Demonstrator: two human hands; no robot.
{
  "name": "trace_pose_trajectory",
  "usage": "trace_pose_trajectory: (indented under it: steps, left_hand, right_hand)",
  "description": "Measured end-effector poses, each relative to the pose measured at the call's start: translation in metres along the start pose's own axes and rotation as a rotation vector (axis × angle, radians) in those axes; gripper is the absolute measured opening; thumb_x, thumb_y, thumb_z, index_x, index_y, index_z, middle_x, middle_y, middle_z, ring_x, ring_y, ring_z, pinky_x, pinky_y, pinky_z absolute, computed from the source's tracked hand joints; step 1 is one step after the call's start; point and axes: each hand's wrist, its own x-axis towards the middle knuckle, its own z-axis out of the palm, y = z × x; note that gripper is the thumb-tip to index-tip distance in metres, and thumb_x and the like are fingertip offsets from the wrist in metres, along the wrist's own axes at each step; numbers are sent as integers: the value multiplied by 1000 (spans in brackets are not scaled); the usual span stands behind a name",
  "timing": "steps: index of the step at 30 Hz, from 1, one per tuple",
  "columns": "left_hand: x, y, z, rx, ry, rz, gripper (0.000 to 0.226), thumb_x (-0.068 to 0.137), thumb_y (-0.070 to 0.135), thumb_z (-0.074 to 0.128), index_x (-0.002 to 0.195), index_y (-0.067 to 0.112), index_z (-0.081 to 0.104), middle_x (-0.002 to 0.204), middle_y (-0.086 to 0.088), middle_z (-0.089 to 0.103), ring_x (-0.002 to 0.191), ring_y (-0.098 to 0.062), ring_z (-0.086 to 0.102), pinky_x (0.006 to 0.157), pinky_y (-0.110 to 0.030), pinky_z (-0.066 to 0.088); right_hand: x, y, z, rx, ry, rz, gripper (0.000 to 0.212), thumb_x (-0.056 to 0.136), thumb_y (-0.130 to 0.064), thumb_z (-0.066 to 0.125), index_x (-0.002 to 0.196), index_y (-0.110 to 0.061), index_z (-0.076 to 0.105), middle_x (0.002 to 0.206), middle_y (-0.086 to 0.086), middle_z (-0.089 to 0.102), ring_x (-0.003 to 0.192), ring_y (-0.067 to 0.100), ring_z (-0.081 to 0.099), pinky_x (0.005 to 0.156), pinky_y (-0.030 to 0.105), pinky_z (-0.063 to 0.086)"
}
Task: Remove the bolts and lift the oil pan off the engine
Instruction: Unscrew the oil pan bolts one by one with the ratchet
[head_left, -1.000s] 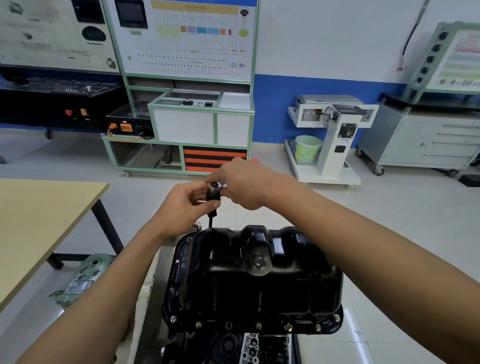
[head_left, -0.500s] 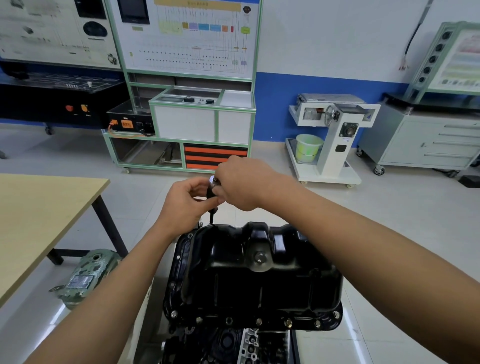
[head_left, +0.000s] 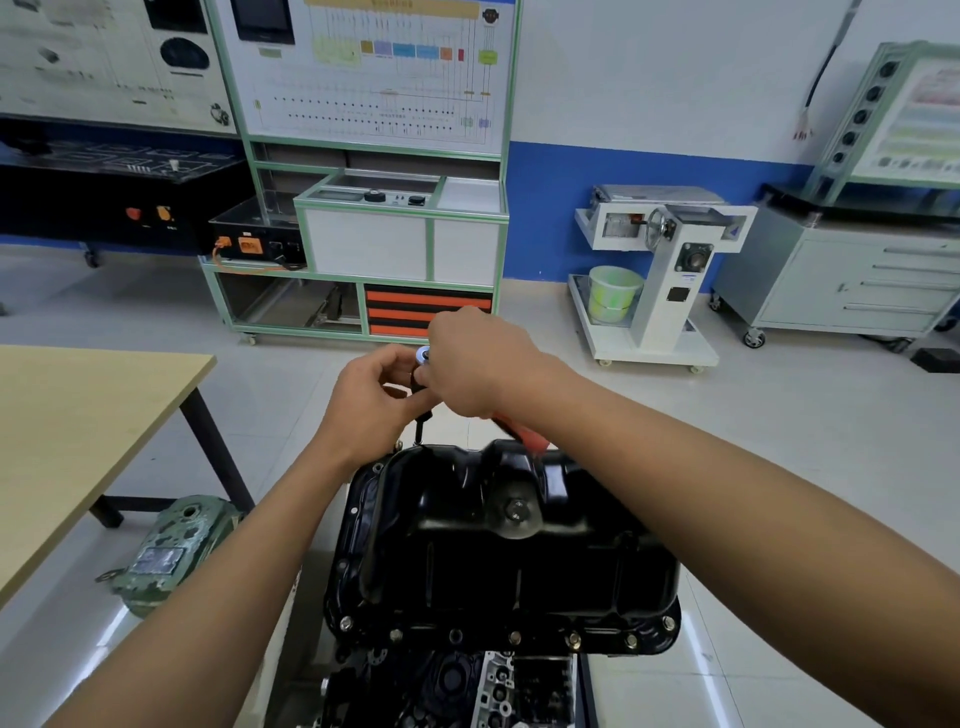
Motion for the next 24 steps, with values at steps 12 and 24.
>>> trace_pose_trajectory:
  steps: [12, 24]
  left_hand:
    - [0, -8, -12, -75, -94, -40, 20, 85, -2, 78, 97, 13, 72, 94, -11, 76, 84, -31, 74, 78, -29, 60]
    - [-4, -2, -4, -34, -37, -52, 25, 79, 2, 85, 94, 20, 74, 85, -4, 77, 79, -27, 74, 82, -47, 61]
  right_hand:
    - [7, 15, -11, -205, -162, -343, 37, 95, -2, 51, 124, -25, 58, 119, 1, 61, 101, 30, 62, 81, 51, 55]
    - [1, 8, -8, -264, -11, -228, 13, 98, -30, 58, 102, -18, 55, 91, 3, 46, 82, 27, 50, 66, 36, 40]
